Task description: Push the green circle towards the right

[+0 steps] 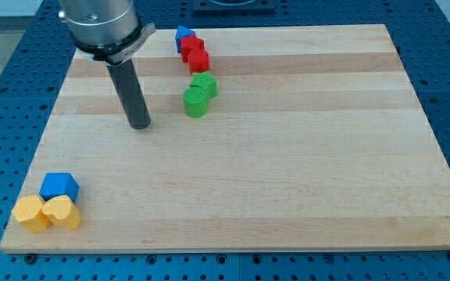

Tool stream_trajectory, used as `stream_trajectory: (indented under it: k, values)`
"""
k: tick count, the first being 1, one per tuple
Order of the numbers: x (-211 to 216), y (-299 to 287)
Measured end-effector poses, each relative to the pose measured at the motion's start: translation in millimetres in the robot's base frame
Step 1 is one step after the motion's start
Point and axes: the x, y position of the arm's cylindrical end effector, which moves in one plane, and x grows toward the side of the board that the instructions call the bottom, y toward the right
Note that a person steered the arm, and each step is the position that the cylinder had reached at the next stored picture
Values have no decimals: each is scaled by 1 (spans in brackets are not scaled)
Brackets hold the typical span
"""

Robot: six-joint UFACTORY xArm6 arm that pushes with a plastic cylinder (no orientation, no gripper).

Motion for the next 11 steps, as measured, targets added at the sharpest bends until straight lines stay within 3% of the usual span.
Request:
stream_trajectory:
  k: [3, 9, 11]
  values:
    - [-28, 45]
    - [-36, 198]
    - [-43, 217]
